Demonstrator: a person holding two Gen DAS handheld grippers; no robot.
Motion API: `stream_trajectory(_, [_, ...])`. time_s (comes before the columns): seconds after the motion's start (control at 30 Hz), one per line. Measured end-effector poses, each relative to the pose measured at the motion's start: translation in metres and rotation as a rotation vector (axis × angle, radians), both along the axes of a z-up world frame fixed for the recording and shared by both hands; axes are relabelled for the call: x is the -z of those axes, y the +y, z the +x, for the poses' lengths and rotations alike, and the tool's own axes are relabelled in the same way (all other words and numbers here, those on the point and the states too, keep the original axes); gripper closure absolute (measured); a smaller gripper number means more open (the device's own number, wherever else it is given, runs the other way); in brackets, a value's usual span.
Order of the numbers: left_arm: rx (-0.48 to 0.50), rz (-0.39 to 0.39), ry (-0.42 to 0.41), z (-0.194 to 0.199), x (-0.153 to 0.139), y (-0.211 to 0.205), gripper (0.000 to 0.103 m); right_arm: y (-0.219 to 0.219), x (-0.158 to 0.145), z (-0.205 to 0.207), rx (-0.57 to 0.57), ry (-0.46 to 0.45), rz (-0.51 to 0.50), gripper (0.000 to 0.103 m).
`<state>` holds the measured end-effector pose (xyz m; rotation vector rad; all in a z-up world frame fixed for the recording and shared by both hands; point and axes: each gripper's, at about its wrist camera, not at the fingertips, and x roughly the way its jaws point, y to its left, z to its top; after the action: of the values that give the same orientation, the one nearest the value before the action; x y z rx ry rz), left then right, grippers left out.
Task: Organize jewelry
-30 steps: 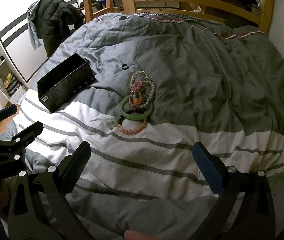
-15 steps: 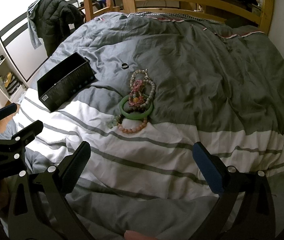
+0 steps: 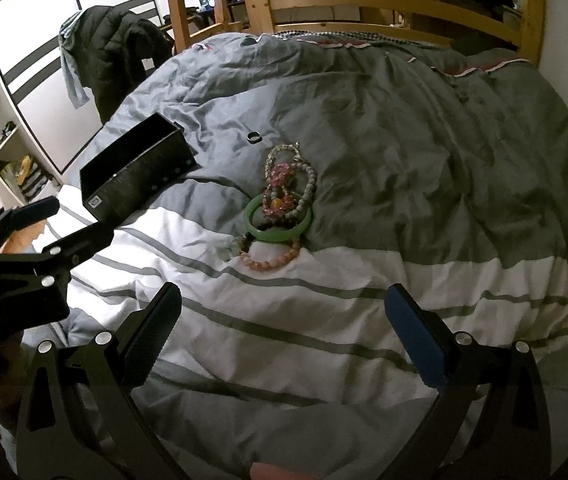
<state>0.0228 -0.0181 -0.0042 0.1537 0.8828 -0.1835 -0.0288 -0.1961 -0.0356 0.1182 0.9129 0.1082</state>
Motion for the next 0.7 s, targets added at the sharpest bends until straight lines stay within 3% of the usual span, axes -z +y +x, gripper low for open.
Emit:
stream_trajectory(0.27, [0.018,0.026,0.013,0.040,0.010,-0.027,0.004,-0.003,0.018,0.018,0.011,0.016,0.017,0.003])
stream_trajectory(0.37, [0.033,0.021,0.056,0.062,0.020,-0.037,0.004,-0.002,0.027,0.029,0.009,0.022,0.021,0.003])
stream_trajectory(0.47, [0.041,0.037,0.040,0.080,0.030,-0.047,0.004,-0.005,0.036,0.041,0.020,0.034,0.047,0.003])
stream_trajectory(0.7, [0.119,-0.019,0.044,0.116,0.041,-0.068,0.004,-0.012,0.056,0.067,0.041,0.052,0.105,0.003])
